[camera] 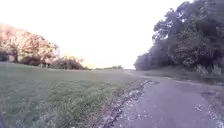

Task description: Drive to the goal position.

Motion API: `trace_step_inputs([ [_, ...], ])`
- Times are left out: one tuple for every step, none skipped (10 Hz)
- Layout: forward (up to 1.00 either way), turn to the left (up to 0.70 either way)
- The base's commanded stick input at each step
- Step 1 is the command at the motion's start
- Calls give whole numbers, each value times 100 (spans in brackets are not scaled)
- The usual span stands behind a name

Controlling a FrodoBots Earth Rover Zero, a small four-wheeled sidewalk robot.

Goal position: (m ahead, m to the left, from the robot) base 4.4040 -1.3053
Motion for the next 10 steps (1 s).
trace_step_inputs([
  [0, -70],
  [0, -70],
  [0, -70],
  [0, -70],
  [0, -70],
  [0, -70],
  [0, -70],
  [0, -70],
  [0, -70],
  [0, -70],
])
